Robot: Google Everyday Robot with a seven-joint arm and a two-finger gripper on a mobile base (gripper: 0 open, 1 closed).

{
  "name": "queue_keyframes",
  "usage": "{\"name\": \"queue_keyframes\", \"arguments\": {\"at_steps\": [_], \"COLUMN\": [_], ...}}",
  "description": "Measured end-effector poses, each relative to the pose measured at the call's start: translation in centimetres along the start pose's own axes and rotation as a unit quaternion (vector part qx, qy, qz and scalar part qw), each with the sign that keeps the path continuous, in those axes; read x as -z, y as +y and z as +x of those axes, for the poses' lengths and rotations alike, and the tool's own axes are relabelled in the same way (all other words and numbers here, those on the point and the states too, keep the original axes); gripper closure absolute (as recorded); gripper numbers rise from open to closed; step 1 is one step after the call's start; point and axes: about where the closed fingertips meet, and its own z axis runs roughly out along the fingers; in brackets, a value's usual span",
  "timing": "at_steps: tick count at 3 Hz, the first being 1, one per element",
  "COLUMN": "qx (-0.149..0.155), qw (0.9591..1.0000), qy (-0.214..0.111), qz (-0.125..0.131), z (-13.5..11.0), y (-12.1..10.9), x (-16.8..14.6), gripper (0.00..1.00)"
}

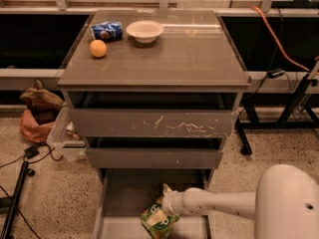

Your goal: Pick green rice chip bag from bottom drawer and place on counter

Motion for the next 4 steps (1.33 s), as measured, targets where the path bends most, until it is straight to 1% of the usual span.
{"name": "queue_keyframes", "arguments": {"at_steps": [1,2,3,4], "qx": [-0.014,-0.026,-0.032,-0.039], "qw": [0.9997,0.9991,0.9991,0.9988], "qy": [-0.004,0.003,0.016,0.028], "qz": [-0.021,-0.033,-0.022,0.012], "z": [2.5,4.8,6.6,8.2], "y": [0.1,0.4,-0.4,-2.0], "x": [-5.7,-9.0,-9.7,-7.6], "gripper": [0.00,0.00,0.00,0.00]}}
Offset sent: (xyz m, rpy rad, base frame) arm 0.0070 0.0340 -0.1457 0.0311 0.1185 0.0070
